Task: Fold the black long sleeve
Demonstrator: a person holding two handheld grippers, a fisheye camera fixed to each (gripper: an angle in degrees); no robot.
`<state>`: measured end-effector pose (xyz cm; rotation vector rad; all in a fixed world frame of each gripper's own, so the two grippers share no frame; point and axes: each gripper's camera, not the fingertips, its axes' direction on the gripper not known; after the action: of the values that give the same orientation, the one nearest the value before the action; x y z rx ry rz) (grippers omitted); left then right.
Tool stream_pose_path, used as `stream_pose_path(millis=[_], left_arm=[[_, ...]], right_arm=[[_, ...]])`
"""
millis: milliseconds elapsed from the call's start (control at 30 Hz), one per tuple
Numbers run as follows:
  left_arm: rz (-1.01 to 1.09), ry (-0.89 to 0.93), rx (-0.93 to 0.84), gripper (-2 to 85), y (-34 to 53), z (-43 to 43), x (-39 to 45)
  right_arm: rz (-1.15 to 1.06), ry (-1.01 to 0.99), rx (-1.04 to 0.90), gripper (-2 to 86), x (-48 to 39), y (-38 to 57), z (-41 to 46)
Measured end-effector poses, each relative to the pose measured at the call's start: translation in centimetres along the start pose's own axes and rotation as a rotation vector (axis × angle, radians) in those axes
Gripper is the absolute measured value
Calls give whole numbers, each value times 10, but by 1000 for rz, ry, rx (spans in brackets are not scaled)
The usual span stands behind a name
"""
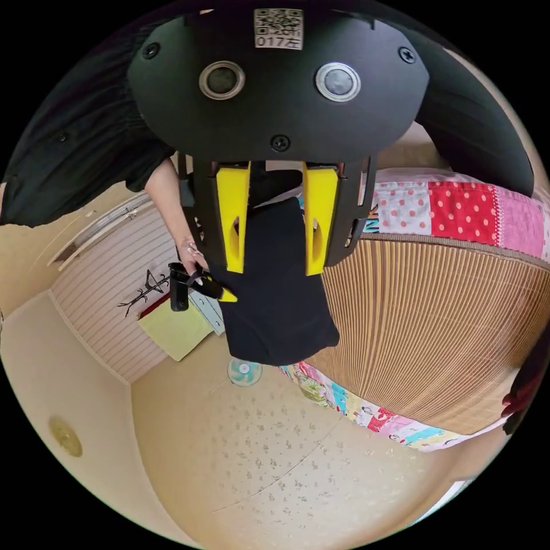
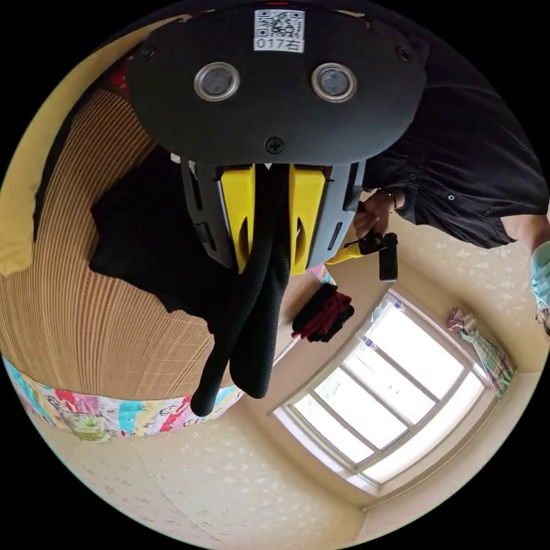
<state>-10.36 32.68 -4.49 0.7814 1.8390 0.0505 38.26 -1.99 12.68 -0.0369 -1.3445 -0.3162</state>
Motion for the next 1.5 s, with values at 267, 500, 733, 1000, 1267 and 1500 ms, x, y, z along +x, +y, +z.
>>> stream_pose_path(millis=[267,500,733,1000,1267,1500], left_arm=[[-75,31,-216,177,-54,106,-17],[-163,-62,-311,186,-99,175,-33],[-251,-9,-436,151,-105,208,-41],[-195,-173,-254,135,-127,77,-40],[-132,-442,40,135,-205,-209,-43],[-317,-733,80,156,-294,-367,-103]], right_arm=[[385,425,76,172,76,132,-62],[487,217,29,212,138,127,-38],[512,65,12,164,156,129,1],[342,-141,1,136,93,78,80],[97,-500,40,124,-87,-83,223],[133,-455,52,100,-221,-197,335]])
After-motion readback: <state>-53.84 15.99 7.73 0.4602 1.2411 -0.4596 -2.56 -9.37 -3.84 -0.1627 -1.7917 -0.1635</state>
